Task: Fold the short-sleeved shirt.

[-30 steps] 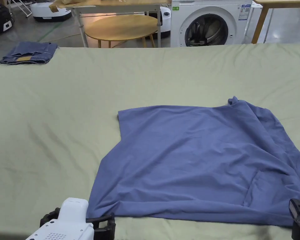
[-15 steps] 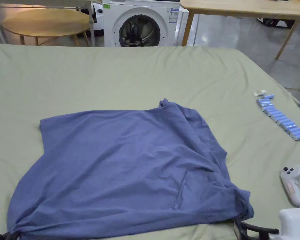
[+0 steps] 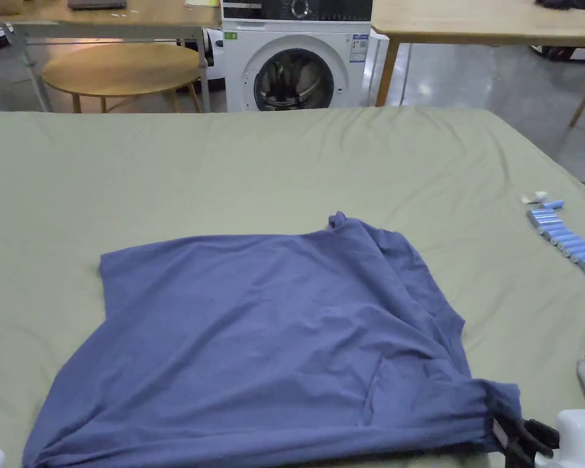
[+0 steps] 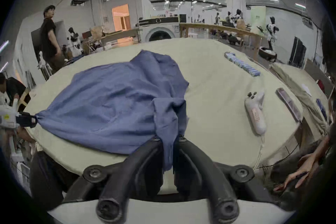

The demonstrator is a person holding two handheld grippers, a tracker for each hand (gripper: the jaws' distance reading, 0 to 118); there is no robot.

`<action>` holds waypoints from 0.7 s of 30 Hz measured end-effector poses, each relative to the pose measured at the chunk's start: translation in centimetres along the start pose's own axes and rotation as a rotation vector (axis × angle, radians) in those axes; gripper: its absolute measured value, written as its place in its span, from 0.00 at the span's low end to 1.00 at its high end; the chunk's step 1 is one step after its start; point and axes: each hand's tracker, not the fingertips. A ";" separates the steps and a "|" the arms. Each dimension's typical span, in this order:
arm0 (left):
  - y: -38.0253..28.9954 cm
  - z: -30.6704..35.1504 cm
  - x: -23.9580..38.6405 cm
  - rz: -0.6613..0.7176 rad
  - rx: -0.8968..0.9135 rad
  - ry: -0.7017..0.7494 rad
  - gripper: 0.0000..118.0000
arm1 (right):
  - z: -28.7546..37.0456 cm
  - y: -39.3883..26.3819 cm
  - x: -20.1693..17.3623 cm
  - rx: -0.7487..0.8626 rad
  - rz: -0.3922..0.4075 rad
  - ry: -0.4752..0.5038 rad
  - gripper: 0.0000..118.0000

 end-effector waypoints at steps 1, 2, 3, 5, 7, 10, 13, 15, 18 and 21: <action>0.9 0.3 0.2 -0.019 -0.001 0.005 0.01 | 0.4 1.1 -0.1 0.010 0.005 0.005 0.06; 2.1 0.6 0.4 -0.036 0.003 0.012 0.01 | 0.5 2.0 -0.1 0.024 0.009 0.009 0.06; 3.3 0.6 0.4 -0.047 0.001 0.005 0.01 | 0.5 3.2 -0.2 0.034 0.011 0.011 0.06; 6.5 -0.2 -0.1 -0.055 0.008 0.010 0.01 | -0.1 6.4 -0.5 0.046 0.011 0.018 0.06; 9.6 -1.9 -0.1 -0.063 0.010 0.014 0.01 | -2.2 9.1 -0.6 0.047 0.016 0.027 0.06; 14.0 -6.5 -0.2 -0.041 -0.095 -0.009 0.01 | -7.3 12.1 -1.2 0.046 0.064 -0.003 0.06; 16.1 -11.9 -0.1 0.008 -0.168 -0.034 0.01 | -12.6 13.3 -1.5 -0.032 0.066 -0.041 0.06; 16.6 -14.4 -0.1 0.014 -0.219 -0.006 0.01 | -15.7 13.0 -1.5 -0.076 0.053 -0.028 0.06; 16.0 -14.6 0.1 0.041 -0.202 -0.008 0.03 | -17.5 11.5 -1.3 -0.121 0.057 -0.059 0.06; 14.9 -11.6 0.5 0.060 -0.090 -0.063 0.74 | -15.7 10.3 -0.8 -0.101 0.001 -0.038 0.69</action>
